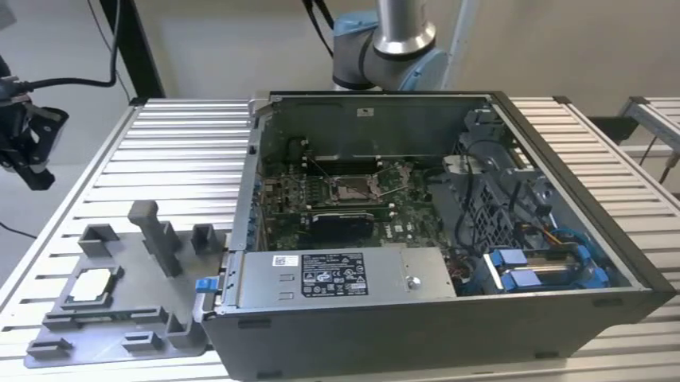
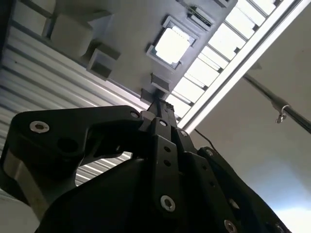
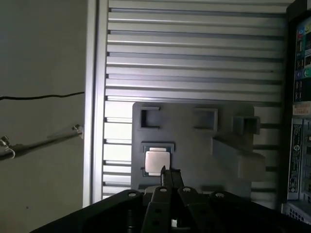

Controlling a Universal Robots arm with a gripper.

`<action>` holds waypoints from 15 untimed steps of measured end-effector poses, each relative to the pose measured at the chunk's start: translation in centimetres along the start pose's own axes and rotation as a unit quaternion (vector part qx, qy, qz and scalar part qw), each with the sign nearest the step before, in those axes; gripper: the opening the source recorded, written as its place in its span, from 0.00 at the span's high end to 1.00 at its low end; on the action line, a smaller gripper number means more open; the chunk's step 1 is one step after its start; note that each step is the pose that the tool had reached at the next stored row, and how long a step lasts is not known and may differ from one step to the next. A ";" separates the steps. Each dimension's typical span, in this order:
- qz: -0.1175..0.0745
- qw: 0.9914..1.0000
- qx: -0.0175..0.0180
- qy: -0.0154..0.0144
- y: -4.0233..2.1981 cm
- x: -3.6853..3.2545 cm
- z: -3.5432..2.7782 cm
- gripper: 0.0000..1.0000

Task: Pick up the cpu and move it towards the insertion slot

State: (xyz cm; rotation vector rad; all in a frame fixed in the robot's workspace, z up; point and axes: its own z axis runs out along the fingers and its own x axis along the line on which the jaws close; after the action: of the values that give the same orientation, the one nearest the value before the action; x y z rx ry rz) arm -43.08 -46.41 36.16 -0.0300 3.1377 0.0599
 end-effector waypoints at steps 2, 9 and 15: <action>0.000 1.000 0.000 -0.001 0.00 0.19 0.01 1.00; 0.000 1.000 0.000 -0.001 0.05 0.43 0.01 1.00; 0.000 1.000 0.000 0.000 0.05 0.44 0.02 0.00</action>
State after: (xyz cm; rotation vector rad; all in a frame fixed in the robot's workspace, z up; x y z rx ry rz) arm -43.52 -46.36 36.14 -0.0309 3.1370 0.0600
